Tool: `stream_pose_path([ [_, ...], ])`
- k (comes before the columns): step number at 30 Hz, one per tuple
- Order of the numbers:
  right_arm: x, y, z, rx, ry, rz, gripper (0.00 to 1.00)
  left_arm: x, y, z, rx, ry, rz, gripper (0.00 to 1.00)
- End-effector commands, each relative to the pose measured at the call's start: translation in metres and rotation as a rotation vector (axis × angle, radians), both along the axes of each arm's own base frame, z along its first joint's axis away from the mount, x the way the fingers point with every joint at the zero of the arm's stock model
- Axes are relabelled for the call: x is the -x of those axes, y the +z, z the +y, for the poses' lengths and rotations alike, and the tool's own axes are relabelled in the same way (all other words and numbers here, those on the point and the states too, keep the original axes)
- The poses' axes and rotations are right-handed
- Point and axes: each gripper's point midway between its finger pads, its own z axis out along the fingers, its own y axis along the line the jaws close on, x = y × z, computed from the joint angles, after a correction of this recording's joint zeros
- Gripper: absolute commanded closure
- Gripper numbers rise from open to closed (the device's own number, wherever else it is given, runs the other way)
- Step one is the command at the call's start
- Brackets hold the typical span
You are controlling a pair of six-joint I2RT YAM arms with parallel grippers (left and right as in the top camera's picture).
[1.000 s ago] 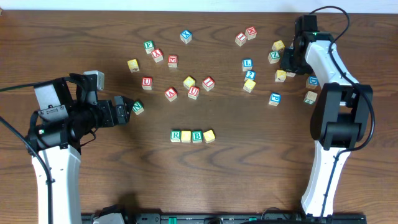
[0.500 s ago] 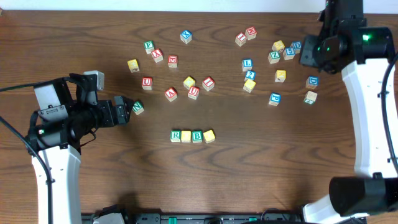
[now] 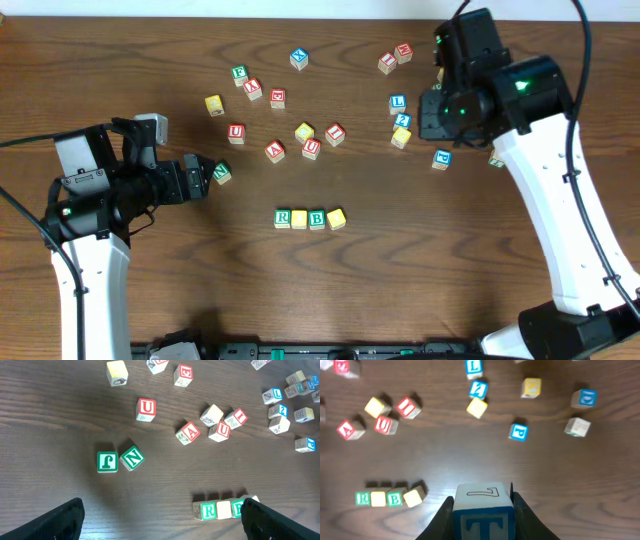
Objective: Spell out ROBOT
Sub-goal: 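Lift the blue T block and carry it toward the row, then lower the T block onto the table right of the yellow O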
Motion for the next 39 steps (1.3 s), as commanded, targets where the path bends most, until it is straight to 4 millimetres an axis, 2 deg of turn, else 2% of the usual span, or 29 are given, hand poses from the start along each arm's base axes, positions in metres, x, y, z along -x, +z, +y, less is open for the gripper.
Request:
stream_pose_path([
  [1, 0.008, -0.011, 0.011, 0.005, 0.002, 0.008, 0.99, -0.003, 0.008, 0.001, -0.005, -0.003, -0.023, 0.02],
  [3, 0.009, -0.023, 0.016, 0.007, 0.007, 0.022, 0.99, -0.003, 0.008, 0.001, -0.005, -0.003, -0.023, 0.02],
  [7, 0.017, -0.069, 0.031, 0.01, 0.026, 0.08, 0.99, -0.003, 0.008, 0.001, -0.005, -0.003, -0.023, 0.02],
  [12, 0.036, -0.112, 0.049, 0.021, 0.042, 0.135, 0.99, -0.003, 0.008, 0.001, -0.005, -0.002, -0.023, 0.02],
  [15, 0.053, -0.146, 0.068, 0.01, 0.091, 0.161, 0.99, -0.003, 0.008, 0.001, -0.005, -0.003, -0.023, 0.02],
  [16, 0.054, -0.149, 0.07, 0.01, 0.094, 0.162, 0.99, -0.003, 0.008, 0.001, -0.005, -0.003, -0.023, 0.02],
  [20, 0.065, -0.191, 0.072, 0.004, 0.096, 0.162, 0.99, -0.003, 0.008, 0.001, -0.005, -0.003, -0.023, 0.02],
  [22, 0.069, -0.203, 0.07, -0.001, 0.079, 0.164, 0.99, -0.003, 0.008, 0.001, -0.005, -0.003, -0.023, 0.02],
  [30, 0.075, -0.224, 0.072, -0.035, 0.089, 0.164, 0.99, -0.003, 0.008, 0.001, -0.005, -0.003, -0.023, 0.02],
  [39, 0.079, -0.236, 0.097, -0.077, 0.16, 0.096, 0.96, -0.003, 0.008, 0.001, -0.005, -0.003, -0.023, 0.02],
])
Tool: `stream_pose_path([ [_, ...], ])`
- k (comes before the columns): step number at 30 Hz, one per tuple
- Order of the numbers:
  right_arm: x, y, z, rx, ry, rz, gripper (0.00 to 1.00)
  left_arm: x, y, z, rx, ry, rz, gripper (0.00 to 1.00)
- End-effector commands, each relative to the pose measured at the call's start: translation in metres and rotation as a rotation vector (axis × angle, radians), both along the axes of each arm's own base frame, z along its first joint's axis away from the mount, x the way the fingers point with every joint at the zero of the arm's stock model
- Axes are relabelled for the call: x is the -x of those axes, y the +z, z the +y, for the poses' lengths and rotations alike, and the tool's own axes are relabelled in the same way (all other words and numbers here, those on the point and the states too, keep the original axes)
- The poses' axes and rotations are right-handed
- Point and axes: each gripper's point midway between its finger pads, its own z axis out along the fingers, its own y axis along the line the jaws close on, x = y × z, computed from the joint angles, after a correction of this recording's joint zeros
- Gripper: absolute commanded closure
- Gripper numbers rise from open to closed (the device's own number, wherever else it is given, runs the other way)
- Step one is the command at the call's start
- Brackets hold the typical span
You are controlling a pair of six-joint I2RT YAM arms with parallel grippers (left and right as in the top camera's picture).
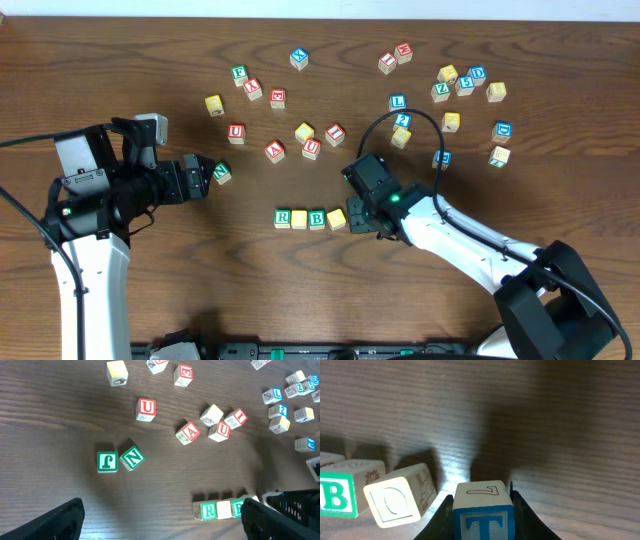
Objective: Spell out ROBOT
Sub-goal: 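Lower the T block onto the table right of the yellow O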
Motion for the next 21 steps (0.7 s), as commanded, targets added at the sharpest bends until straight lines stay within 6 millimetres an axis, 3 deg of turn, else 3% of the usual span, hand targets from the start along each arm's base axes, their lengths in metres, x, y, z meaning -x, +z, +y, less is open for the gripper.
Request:
stream_pose_path([
  [1, 0.003, -0.002, 0.003, 0.001, 0.002, -0.007, 0.96, -0.003, 0.008, 0.001, -0.005, -0.003, -0.023, 0.02],
  [7, 0.004, -0.009, 0.001, 0.011, -0.024, 0.011, 0.98, -0.003, 0.008, 0.001, -0.005, -0.003, -0.023, 0.02],
  [12, 0.008, -0.008, 0.013, 0.004, 0.005, -0.008, 0.98, -0.003, 0.008, 0.001, -0.005, -0.003, -0.023, 0.02],
  [21, 0.009, -0.007, 0.017, 0.022, -0.003, -0.037, 0.98, -0.003, 0.008, 0.001, -0.005, -0.003, -0.023, 0.02],
])
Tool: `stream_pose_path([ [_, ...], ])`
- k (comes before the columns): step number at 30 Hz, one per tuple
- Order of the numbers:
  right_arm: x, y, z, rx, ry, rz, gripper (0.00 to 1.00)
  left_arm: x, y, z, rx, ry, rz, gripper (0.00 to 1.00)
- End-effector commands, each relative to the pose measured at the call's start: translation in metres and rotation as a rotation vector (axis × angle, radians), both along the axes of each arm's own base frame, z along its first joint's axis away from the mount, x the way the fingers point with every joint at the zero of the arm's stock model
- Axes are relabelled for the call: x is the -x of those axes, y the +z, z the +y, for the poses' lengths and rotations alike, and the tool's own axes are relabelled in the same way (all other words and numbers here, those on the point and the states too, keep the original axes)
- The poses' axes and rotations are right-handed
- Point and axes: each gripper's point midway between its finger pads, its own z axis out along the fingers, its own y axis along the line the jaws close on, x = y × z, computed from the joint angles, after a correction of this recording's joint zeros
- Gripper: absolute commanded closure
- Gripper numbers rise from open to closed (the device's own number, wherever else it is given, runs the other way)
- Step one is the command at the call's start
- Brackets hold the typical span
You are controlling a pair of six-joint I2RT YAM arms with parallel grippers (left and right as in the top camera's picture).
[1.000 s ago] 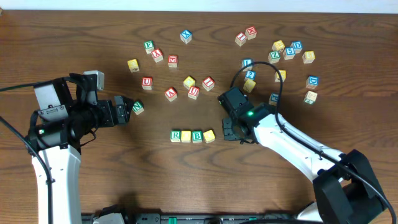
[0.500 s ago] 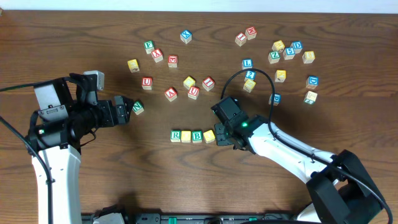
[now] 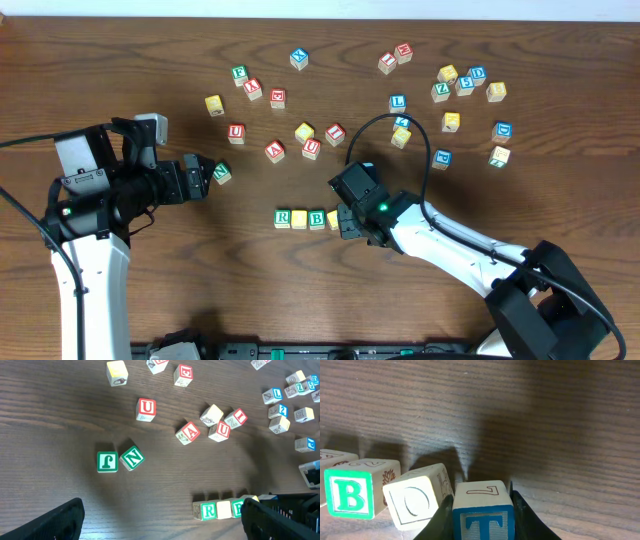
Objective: Spell out ROBOT
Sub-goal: 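Lower the T block onto the table right of the yellow O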
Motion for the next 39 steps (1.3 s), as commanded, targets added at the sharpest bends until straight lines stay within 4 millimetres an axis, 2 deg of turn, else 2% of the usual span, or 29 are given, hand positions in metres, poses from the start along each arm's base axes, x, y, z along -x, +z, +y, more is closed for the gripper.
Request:
stream_pose_path([
  [1, 0.006, -0.004, 0.003, 0.011, -0.012, 0.0, 0.98, -0.003, 0.008, 0.001, -0.005, -0.003, -0.023, 0.02],
  [7, 0.011, -0.003, 0.01, 0.005, -0.001, -0.003, 0.96, -0.003, 0.008, 0.001, -0.005, -0.003, -0.023, 0.02],
  [15, 0.0, -0.001, -0.001, 0.063, -0.033, -0.062, 0.96, -0.003, 0.008, 0.001, -0.005, -0.003, -0.023, 0.02],
  [22, 0.001, -0.004, -0.001, 0.055, -0.034, -0.068, 0.97, -0.003, 0.008, 0.001, -0.005, -0.002, -0.023, 0.02],
  [39, 0.005, -0.006, 0.008, 0.017, -0.026, -0.064, 0.97, -0.003, 0.008, 0.001, -0.005, -0.002, -0.023, 0.02],
])
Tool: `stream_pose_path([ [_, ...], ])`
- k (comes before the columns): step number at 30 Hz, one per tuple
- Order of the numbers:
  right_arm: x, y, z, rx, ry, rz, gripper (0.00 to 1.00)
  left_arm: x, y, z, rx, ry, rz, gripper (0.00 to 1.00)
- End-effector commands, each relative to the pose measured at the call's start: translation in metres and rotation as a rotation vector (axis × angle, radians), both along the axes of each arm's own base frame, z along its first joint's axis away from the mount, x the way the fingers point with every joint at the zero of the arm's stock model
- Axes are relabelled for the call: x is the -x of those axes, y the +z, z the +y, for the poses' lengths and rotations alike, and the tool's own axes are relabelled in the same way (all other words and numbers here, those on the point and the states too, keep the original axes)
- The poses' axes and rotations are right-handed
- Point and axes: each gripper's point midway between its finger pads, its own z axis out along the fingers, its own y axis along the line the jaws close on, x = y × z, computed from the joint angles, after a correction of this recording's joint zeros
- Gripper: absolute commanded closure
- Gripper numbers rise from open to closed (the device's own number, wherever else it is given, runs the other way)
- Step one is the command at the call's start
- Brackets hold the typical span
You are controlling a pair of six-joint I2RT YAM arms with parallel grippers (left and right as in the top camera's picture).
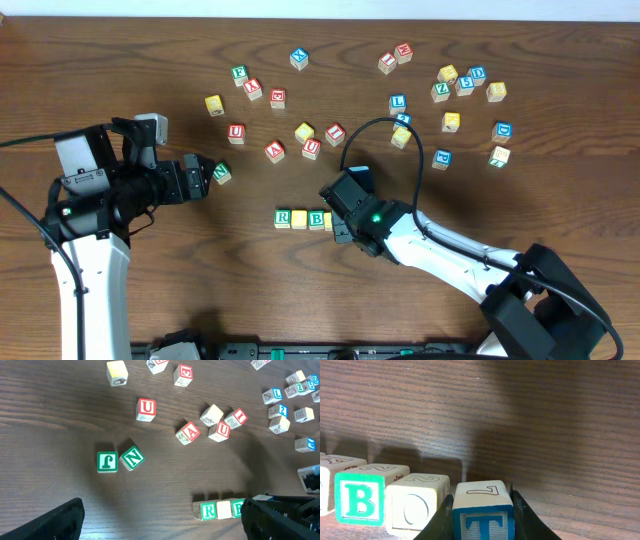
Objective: Spell out ROBOT
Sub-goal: 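Lower the T block onto the table right of the yellow O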
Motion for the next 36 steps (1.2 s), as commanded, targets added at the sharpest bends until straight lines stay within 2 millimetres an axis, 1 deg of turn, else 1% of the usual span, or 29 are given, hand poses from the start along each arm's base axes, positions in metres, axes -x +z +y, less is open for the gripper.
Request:
stream_pose_path([
  [1, 0.0034, -0.0048, -0.0012, 0.009, -0.013, 0.007, 0.97, -0.0027, 0.0079, 0.0014, -0.005, -0.003, -0.023, 0.02],
  [3, 0.0032, -0.0052, -0.002, 0.012, -0.014, 0.006, 0.97, -0.0027, 0.0079, 0.0014, -0.005, -0.002, -0.023, 0.02],
  [6, 0.004, -0.0109, -0.0032, 0.024, -0.016, 0.017, 0.98, -0.0027, 0.0079, 0.0014, -0.005, -0.003, -0.023, 0.02],
  [17, 0.0036, -0.011, -0.0029, 0.023, -0.015, 0.015, 0.96, -0.0027, 0.0079, 0.0014, -0.005, -0.002, -0.023, 0.02],
  [18, 0.0036, -0.011, -0.0029, 0.023, -0.015, 0.015, 0.88, -0.0027, 0.0079, 0.0014, -0.005, -0.003, -0.023, 0.02],
  [20, 0.0035, -0.0109, -0.0028, 0.022, -0.015, 0.015, 0.75, -0.0027, 0.0079, 0.0014, -0.005, -0.003, -0.023, 0.02],
  [23, 0.0031, -0.0107, -0.0024, 0.021, -0.015, 0.013, 0.7, -0.0027, 0.0079, 0.0014, -0.005, -0.003, -0.023, 0.02],
  [25, 0.0032, -0.0108, -0.0024, 0.02, -0.015, 0.014, 0.63, -0.0027, 0.0079, 0.0014, -0.005, -0.003, -0.023, 0.02],
  [29, 0.0031, -0.0107, -0.0023, 0.02, -0.016, 0.013, 0.58, -0.0027, 0.0079, 0.0014, -0.005, -0.003, -0.023, 0.02],
  [36, 0.0026, -0.0104, -0.0018, 0.017, -0.016, 0.011, 0.58, -0.0027, 0.0079, 0.0014, -0.005, -0.003, -0.023, 0.02],
])
